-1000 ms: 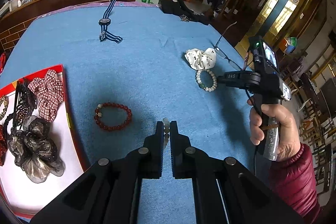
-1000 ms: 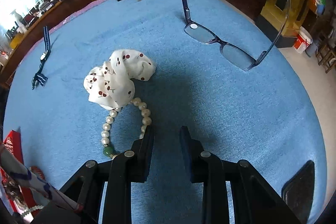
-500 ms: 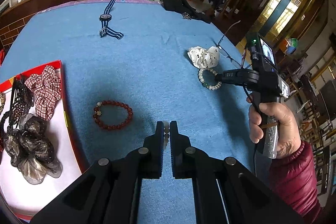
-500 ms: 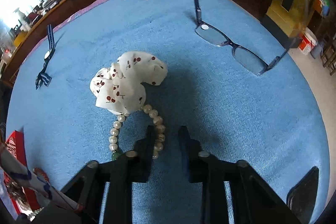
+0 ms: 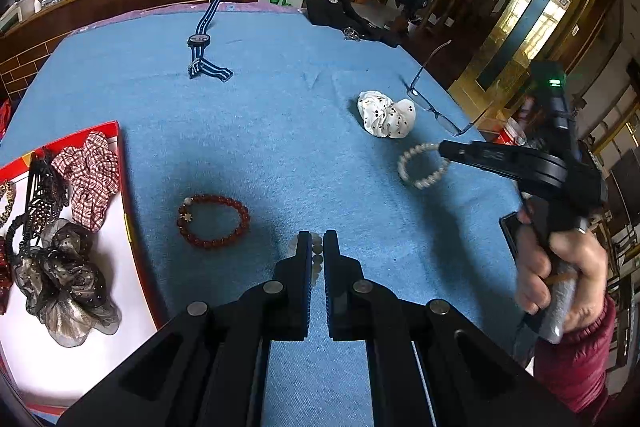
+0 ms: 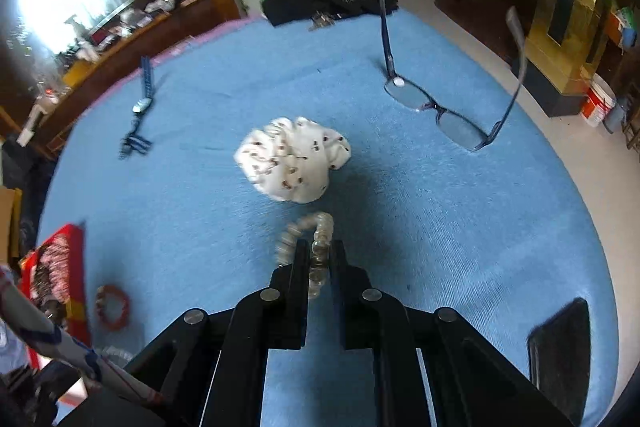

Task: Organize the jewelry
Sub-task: 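Carry the pale bead bracelet to the box while the right tool carries the pearl bracelet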

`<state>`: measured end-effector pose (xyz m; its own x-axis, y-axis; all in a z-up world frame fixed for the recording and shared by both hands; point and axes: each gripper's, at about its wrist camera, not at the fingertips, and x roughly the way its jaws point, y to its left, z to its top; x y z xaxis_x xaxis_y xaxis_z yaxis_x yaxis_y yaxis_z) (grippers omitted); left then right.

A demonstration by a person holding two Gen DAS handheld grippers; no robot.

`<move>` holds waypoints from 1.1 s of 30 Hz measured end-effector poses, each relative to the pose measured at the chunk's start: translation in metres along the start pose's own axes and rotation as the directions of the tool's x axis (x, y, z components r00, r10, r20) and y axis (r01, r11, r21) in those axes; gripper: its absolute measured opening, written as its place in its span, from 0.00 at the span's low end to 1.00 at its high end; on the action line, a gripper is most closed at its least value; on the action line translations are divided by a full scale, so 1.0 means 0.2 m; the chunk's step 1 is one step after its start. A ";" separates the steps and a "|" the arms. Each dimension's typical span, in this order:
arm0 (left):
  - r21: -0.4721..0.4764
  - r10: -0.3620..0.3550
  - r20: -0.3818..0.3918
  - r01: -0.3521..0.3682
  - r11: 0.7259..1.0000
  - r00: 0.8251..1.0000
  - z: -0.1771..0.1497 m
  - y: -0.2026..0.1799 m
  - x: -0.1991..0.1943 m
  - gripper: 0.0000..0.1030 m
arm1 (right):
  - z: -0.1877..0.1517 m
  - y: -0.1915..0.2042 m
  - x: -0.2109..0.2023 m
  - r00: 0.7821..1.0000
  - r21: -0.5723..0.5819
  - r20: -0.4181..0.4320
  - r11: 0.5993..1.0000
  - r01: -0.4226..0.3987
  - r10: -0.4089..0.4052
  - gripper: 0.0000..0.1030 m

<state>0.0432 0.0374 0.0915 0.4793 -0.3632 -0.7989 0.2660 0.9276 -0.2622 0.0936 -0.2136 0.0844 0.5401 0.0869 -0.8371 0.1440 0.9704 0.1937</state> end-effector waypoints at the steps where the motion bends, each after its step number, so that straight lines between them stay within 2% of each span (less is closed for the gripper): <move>1: 0.001 0.001 0.002 -0.001 1.000 1.000 0.00 0.00 -0.01 0.05 | -0.02 0.01 -0.04 1.000 -0.004 0.010 1.000 -0.012 0.012 0.09; 9: 0.019 0.020 0.022 -0.021 1.000 1.000 -0.05 -0.03 -0.10 0.05 | -0.17 0.13 -0.28 0.993 -0.057 0.061 0.993 -0.102 0.106 0.10; 17: 0.001 0.043 0.054 -0.043 0.999 0.998 -0.16 0.04 -0.23 0.05 | -0.31 0.31 -0.36 0.977 -0.128 0.037 0.970 -0.205 0.211 0.10; 26: -0.047 0.078 0.133 -0.072 0.996 0.988 -0.28 0.21 -0.51 0.05 | -0.46 0.65 -0.41 0.946 -0.252 -0.022 0.914 -0.317 0.322 0.10; 33: -0.114 0.142 0.202 -0.121 0.986 0.969 -0.35 0.42 -0.73 0.05 | -0.55 0.93 -0.44 0.916 -0.333 -0.084 0.855 -0.397 0.393 0.10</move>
<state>-0.0636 0.1755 0.1482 0.6709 -0.2378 -0.7024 0.1092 0.9686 -0.2236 -0.0187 -0.0158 0.1380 0.4814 0.4797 -0.7336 -0.3674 0.8703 0.3280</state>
